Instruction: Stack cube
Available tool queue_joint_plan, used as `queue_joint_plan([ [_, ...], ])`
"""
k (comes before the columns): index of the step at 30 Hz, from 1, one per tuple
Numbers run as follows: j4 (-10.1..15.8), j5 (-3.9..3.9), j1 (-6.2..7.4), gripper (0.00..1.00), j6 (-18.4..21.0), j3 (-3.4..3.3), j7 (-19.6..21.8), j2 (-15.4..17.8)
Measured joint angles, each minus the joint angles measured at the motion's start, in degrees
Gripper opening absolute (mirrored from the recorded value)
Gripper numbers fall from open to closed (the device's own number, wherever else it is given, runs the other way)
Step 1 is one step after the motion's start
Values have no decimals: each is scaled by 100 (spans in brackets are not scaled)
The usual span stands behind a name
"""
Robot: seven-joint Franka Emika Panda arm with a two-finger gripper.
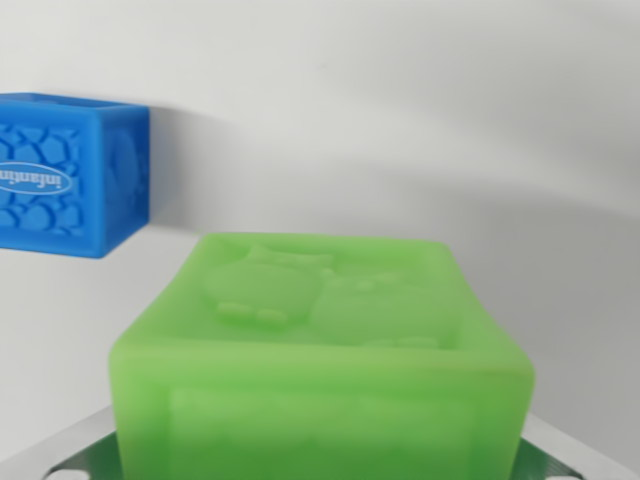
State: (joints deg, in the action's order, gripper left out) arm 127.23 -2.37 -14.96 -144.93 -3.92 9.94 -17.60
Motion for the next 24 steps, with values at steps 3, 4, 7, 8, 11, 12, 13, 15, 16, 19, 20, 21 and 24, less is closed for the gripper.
queue_joint_plan([
  [3, 36, 5, 50, 0, 11, 0, 90, 46],
  [4, 48, 8, 70, 0, 16, 0, 123, 63],
  [7, 83, 15, 129, 0, 31, 0, 225, 115],
  [8, 98, 17, 150, 0, 36, 0, 259, 134],
  [11, 132, 26, 198, 0, 47, 0, 345, 176],
  [12, 143, 28, 217, 0, 52, 0, 377, 191],
  [13, 155, 31, 236, 0, 57, 0, 411, 208],
  [15, 181, 35, 273, 0, 67, 0, 475, 244],
  [16, 189, 37, 285, 0, 71, 1, 499, 255],
  [19, 217, 44, 346, 0, 88, 1, 605, 304],
  [20, 226, 45, 366, 0, 93, 2, 640, 319],
  [21, 237, 47, 386, 0, 96, 2, 673, 334],
  [24, 269, 51, 434, 0, 106, 3, 757, 376],
])
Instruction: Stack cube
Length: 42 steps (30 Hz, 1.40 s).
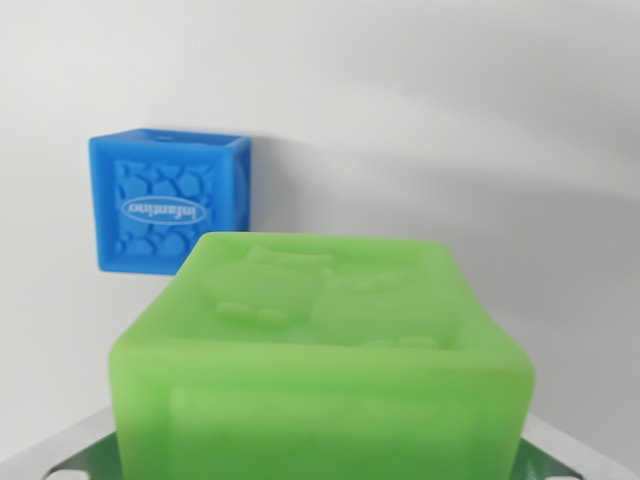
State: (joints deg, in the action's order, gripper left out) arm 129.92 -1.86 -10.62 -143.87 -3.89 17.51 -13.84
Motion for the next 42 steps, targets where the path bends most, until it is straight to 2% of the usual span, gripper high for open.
queue_joint_plan([
  [33, 228, 67, 578, 0, 209, 52, 1046, 440],
  [36, 245, 67, 595, 0, 152, 52, 1056, 396],
  [42, 276, 65, 594, 0, -124, 49, 1056, 101],
])
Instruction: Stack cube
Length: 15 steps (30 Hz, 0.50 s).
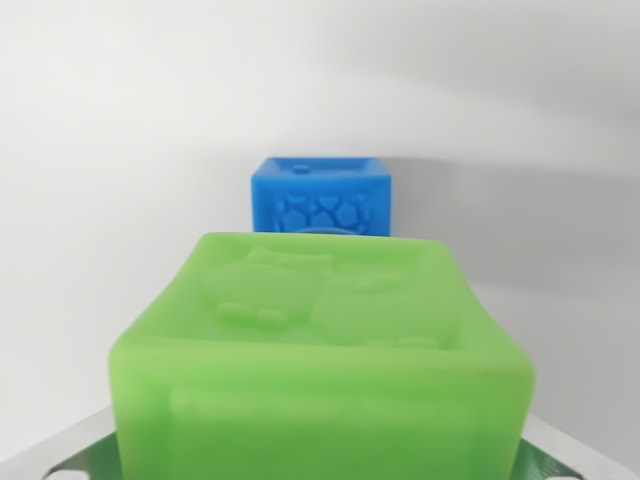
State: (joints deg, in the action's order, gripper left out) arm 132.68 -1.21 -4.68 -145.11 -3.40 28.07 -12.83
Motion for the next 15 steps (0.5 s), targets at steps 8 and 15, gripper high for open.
queue_joint_plan([
  [8, 16, -22, 0, 0, -289, 2, -6, -262],
  [15, 16, -47, 0, 0, -518, 9, -21, -500],
])
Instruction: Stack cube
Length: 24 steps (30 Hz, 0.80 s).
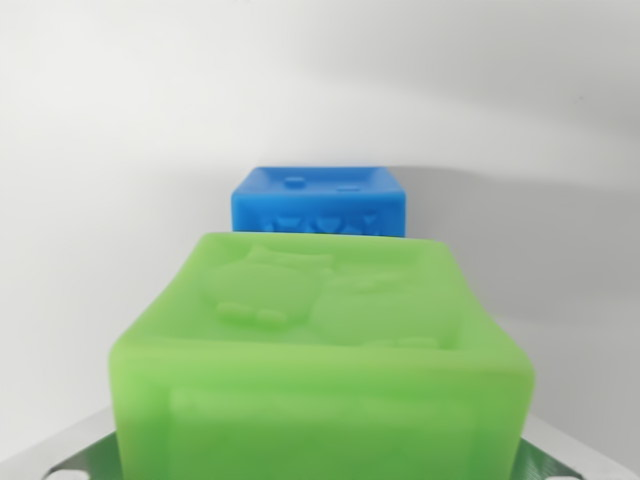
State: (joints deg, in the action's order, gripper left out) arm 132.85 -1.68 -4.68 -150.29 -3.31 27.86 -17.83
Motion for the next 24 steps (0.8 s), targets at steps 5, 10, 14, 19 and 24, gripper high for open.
queue_joint_plan([
  [5, -3, -15, -2, 0, -136, 7, -9, -134],
  [10, -12, -33, -5, 0, -255, 13, -19, -263],
  [14, -23, -44, -6, 0, -334, 18, -27, -356],
  [19, -37, -57, -7, 0, -397, 21, -36, -433],
  [24, -49, -67, -7, 0, -450, 23, -44, -497],
])
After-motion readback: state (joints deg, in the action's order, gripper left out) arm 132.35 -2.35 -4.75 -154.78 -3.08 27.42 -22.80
